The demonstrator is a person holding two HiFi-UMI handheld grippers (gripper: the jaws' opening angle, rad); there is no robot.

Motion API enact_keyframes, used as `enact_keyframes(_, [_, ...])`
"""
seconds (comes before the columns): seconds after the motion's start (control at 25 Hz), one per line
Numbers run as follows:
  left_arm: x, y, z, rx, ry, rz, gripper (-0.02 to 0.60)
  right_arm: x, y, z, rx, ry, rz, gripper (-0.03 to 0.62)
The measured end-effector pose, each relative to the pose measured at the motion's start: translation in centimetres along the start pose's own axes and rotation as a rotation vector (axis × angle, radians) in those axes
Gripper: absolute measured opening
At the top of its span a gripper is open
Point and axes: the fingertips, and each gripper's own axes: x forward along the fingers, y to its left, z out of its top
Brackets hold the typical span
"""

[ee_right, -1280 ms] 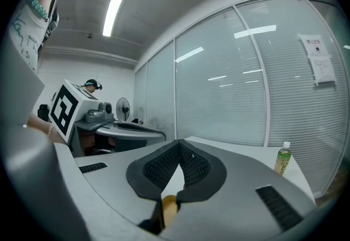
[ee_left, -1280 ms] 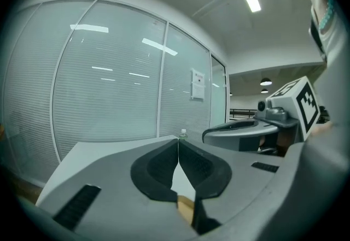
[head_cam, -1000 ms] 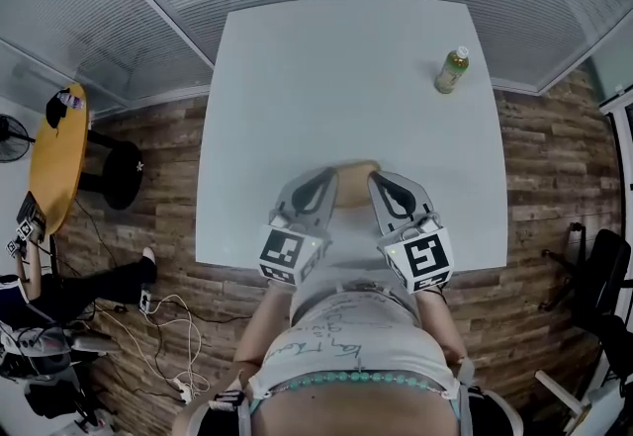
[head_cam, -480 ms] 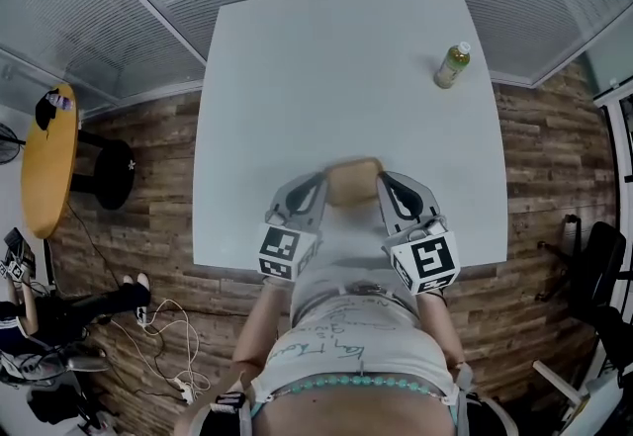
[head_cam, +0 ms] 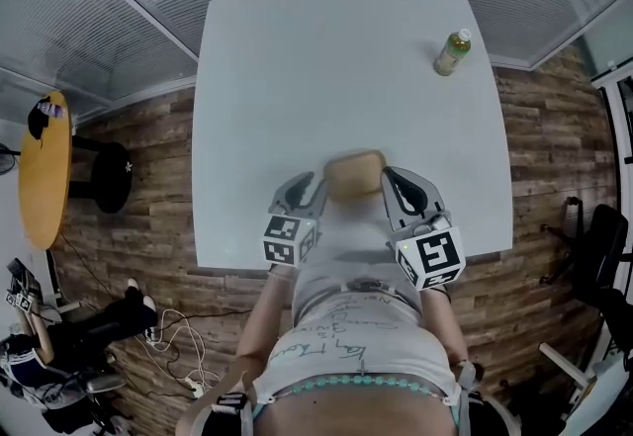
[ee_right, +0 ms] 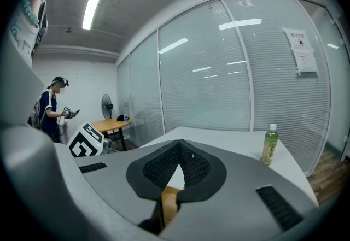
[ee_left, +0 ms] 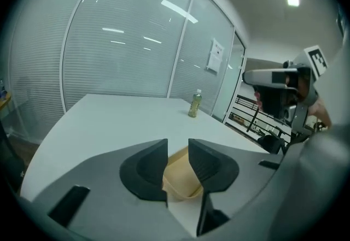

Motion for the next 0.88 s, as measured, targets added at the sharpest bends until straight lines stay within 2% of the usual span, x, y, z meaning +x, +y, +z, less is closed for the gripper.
enact_keyframes(0.2, [1.5,1.4,-2.5,-0.016,0.054,0.024,0.107,0.4,0.2,-0.4,0.000,0.022,0.007,-0.006])
enact_keyframes(0.48, [3.6,2.6,-6.8,-0.118,0.165,-0.008,0.121,1.2,0.9,-0.7,0.005,0.043,0.003,-0.006])
enact_keyframes(0.64, [5.4,2.7,-8.0,-0.226,0.200,-0.036,0.149,1.7,0.1,-0.9,0.004,0.059,-0.006,-0.006])
enact_keyframes(0.88, [6.6,2.8,-9.3,-0.255,0.259,-0.012,0.149,1.8,0.3,-1.5,0.014,0.076,0.003,-0.006])
